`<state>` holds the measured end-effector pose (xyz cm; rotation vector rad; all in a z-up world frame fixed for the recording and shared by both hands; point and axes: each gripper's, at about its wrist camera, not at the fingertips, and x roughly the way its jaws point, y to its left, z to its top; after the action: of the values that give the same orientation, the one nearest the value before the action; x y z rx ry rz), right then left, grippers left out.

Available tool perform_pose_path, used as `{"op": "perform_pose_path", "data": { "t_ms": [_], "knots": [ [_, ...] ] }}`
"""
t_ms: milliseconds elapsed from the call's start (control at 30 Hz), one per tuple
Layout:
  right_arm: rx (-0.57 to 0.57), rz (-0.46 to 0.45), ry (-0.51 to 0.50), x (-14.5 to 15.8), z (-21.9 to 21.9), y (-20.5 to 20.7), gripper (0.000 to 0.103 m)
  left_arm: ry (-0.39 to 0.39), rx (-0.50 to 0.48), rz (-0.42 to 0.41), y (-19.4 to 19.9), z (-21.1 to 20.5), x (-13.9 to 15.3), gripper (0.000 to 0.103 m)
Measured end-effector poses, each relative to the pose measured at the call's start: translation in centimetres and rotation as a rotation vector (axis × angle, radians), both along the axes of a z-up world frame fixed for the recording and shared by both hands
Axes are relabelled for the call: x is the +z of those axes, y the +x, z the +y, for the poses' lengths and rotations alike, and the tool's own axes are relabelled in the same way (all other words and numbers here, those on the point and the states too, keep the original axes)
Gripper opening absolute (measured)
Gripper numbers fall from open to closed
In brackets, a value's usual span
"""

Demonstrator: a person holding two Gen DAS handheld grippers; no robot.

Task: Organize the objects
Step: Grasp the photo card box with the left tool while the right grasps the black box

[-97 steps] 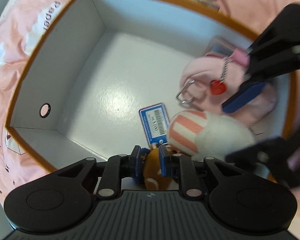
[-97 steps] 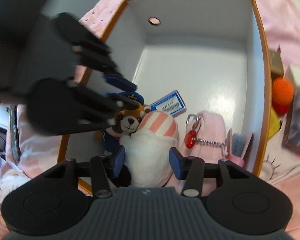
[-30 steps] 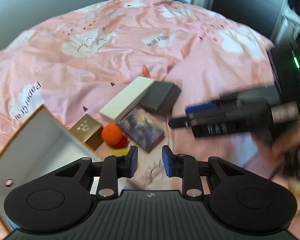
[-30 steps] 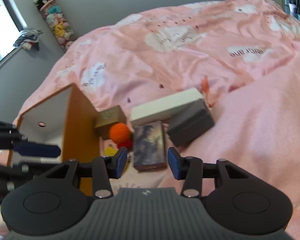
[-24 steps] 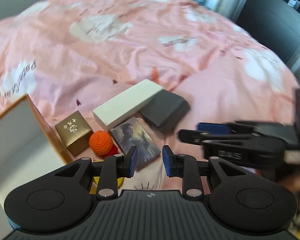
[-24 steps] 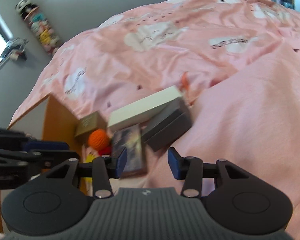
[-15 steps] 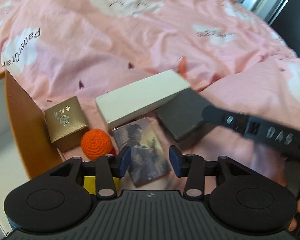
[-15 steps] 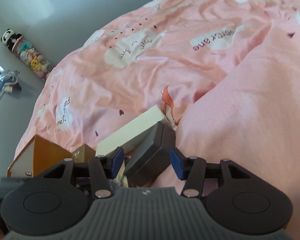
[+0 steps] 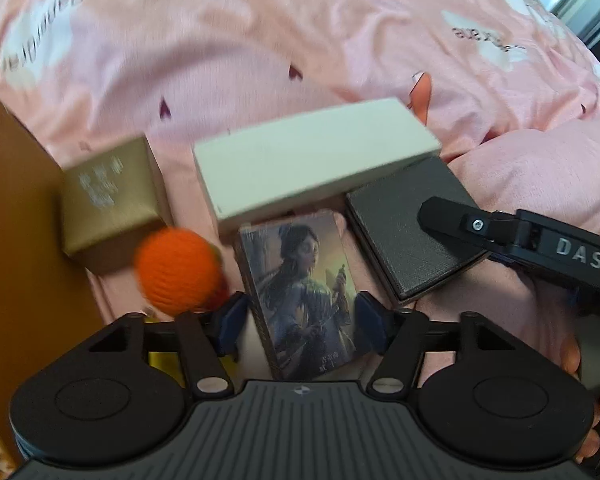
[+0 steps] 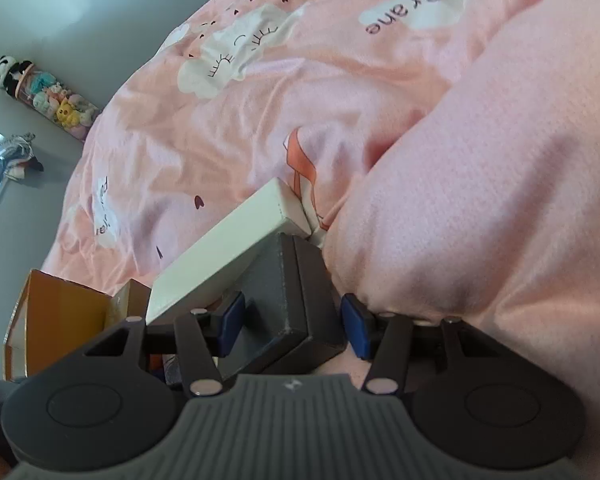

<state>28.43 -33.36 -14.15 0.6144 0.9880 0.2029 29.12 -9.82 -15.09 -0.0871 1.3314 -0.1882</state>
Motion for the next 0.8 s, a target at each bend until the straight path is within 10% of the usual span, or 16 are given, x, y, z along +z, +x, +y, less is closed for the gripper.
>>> {"op": "perform_pose_path", "data": {
  "t_ms": [700,733,767,800],
  "knots": [
    [0.009,-0.091,0.005,3.8,-0.2,-4.3,0.042,-0.053,0.005,-0.144,-2.7,1.0,4.3,0.071],
    [0.003,-0.092,0.003,4.0,-0.1,-4.5,0.042,-0.063,0.007,-0.154,-2.8,1.3,4.7,0.068],
    [-0.001,-0.097,0.001,4.2,-0.1,-4.8,0.042,-0.058,0.01,-0.171,-2.9,1.5,5.3,0.035],
    [-0.005,-0.101,0.001,4.5,-0.1,-5.0,0.042,-0.066,-0.007,-0.189,-3.0,1.5,5.8,0.026]
  ]
}}
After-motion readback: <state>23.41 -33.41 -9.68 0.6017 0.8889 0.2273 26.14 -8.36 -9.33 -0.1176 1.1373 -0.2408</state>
